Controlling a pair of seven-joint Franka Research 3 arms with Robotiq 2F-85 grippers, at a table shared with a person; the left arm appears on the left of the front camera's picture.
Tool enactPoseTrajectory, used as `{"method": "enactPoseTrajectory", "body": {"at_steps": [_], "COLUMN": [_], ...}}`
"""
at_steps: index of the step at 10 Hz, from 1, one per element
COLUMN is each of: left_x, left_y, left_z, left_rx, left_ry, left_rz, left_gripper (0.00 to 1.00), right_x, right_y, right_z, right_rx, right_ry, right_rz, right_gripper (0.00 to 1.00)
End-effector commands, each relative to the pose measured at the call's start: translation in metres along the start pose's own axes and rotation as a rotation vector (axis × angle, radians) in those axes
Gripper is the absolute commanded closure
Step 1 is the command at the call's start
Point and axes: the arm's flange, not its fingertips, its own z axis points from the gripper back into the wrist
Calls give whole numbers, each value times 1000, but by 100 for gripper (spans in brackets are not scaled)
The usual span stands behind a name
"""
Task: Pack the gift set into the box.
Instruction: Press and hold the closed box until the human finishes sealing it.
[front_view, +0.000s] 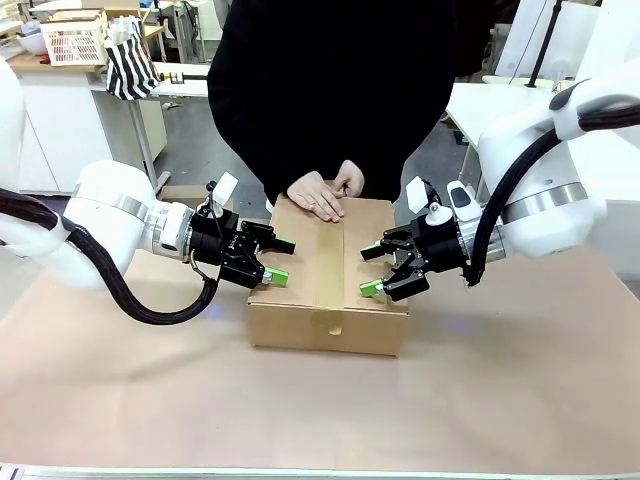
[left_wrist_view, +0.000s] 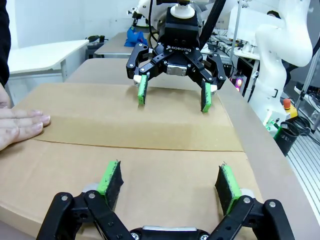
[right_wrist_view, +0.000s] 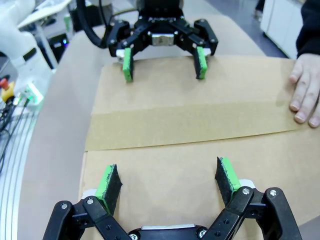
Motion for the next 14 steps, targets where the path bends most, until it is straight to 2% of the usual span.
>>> {"method": "enactPoseTrajectory", "body": {"at_steps": [1,14], "left_x": [0,0], "left_y": [0,0], "left_z": [1,1], "left_rx": [3,3], "left_ry": [3,3], "left_rz": [-7,-7], "left_gripper": [0,0], "right_x": [-2,-2], "right_y": [0,0], "right_z": [0,0], "right_rx": [-19,-19], "right_ry": [-5,-5], "right_rz": [13,13], "right_gripper": [0,0]}}
